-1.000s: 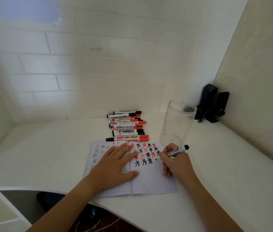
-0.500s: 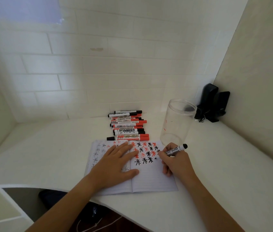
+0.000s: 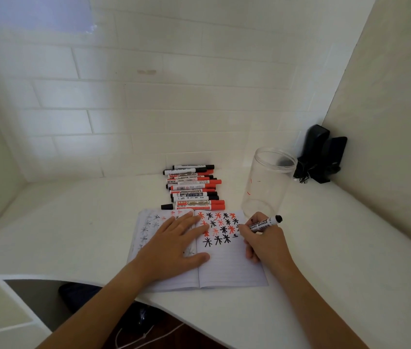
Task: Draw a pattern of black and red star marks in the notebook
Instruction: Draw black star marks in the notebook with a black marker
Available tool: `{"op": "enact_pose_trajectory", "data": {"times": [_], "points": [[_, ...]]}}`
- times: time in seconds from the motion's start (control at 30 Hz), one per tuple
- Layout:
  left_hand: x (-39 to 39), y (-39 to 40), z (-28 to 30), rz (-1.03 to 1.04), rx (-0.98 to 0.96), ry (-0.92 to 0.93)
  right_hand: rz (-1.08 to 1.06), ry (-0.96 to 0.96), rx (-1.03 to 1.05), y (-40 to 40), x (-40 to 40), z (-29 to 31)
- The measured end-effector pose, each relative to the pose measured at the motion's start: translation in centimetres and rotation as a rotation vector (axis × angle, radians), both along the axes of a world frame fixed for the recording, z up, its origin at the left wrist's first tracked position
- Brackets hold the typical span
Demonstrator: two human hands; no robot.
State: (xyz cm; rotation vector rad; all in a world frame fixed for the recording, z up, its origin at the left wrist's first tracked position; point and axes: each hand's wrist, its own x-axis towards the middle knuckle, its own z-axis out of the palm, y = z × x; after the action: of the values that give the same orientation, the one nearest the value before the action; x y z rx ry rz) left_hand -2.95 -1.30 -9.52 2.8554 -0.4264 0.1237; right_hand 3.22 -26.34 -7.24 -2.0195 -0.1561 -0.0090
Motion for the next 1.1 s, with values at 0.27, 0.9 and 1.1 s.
{"op": "enact_pose_trajectory", "data": {"times": [0.27,0.9,1.1], "points": [[0.06,0.06,-0.19,-0.003,-0.012,-0.013,-0.011,0.009,-0.030,-0.20,-0.28,0.15],[0.15,0.18,-0.31,-0.002,-0.027,-0.022,-0.055,-0.013,0.012,-0.18,-0.18,0.18],[0.16,0.16,-0.44,-0.008,-0.024,-0.029,-0.021,-0.016,0.010,-0.21,0.04,-0.27]]}}
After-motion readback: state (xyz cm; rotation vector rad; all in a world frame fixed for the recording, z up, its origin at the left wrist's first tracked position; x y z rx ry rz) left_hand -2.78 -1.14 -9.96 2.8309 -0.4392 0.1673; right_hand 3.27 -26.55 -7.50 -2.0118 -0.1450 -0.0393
